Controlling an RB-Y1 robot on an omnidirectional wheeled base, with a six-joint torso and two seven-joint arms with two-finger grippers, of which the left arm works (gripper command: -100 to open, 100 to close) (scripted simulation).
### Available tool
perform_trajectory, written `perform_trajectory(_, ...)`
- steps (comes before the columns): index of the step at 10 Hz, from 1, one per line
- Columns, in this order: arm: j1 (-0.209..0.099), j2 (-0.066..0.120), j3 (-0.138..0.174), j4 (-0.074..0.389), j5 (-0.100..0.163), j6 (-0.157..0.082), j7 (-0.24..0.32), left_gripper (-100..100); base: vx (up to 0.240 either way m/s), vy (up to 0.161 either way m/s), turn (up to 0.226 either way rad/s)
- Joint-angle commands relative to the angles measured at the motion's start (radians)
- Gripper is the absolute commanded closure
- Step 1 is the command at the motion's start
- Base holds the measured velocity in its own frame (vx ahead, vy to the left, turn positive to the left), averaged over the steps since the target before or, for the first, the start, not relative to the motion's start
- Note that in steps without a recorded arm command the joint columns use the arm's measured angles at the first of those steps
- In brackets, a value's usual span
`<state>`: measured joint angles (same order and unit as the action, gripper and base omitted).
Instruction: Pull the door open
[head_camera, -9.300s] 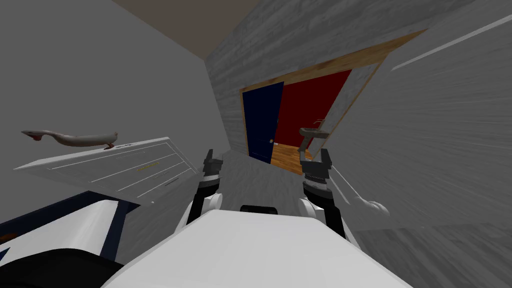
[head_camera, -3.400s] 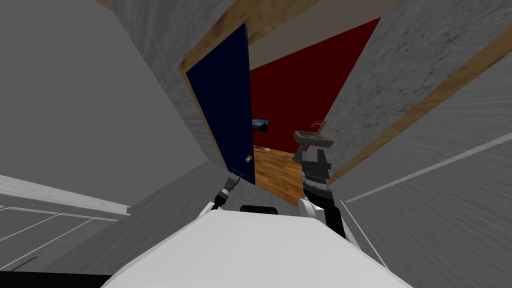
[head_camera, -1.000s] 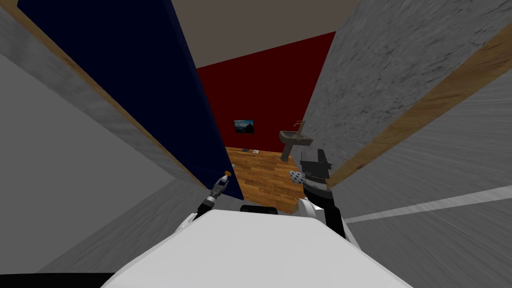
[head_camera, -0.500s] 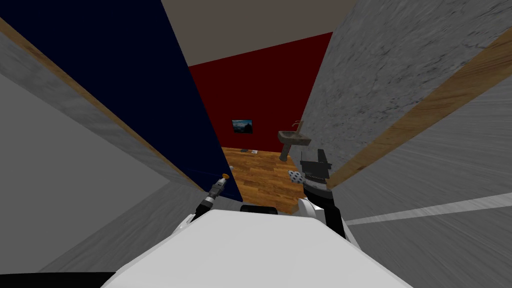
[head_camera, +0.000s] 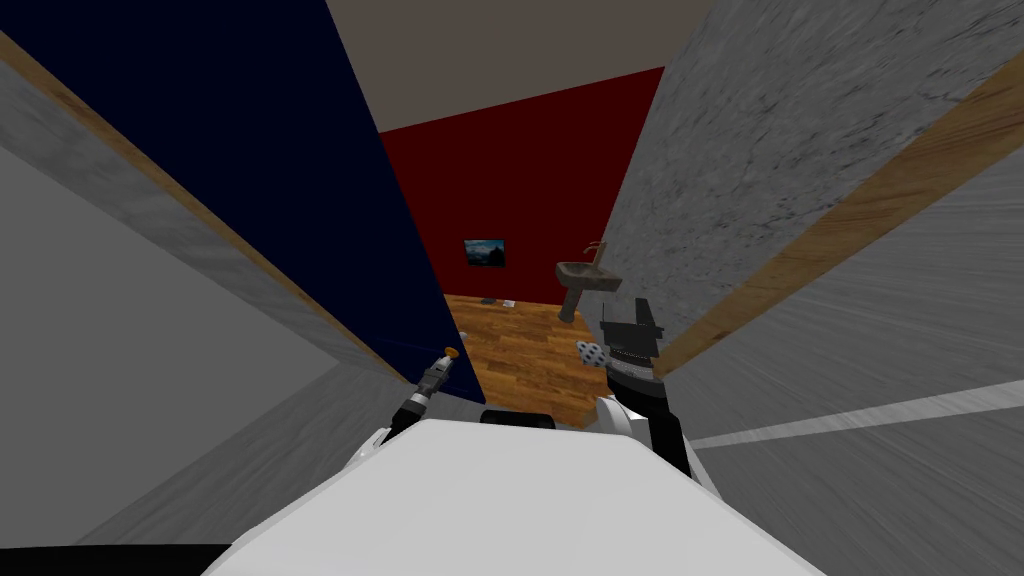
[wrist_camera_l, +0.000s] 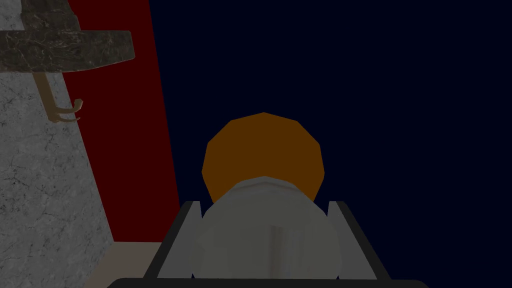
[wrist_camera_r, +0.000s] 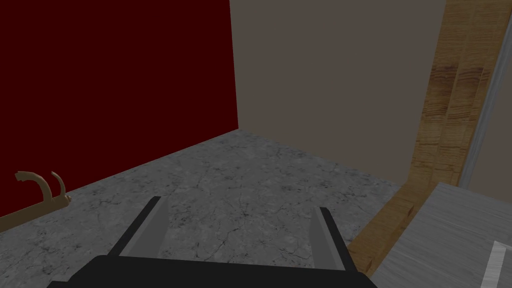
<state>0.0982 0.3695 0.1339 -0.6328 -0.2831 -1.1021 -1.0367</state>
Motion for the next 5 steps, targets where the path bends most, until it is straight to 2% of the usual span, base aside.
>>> perform_trajectory(1,-0.001,0.0,-0.004,-0.001,0.009,0.002,0.032,100,-0.016,0.008,-0.032)
perform_trajectory(2,-0.002,-0.001,-0.005,-0.001,0.012,0.003,0.045,100,-0.024,0.011,-0.038)
perform_trajectory(5,-0.006,-0.002,-0.016,-0.002,0.036,0.01,0.13,100,-0.042,0.024,-0.055)
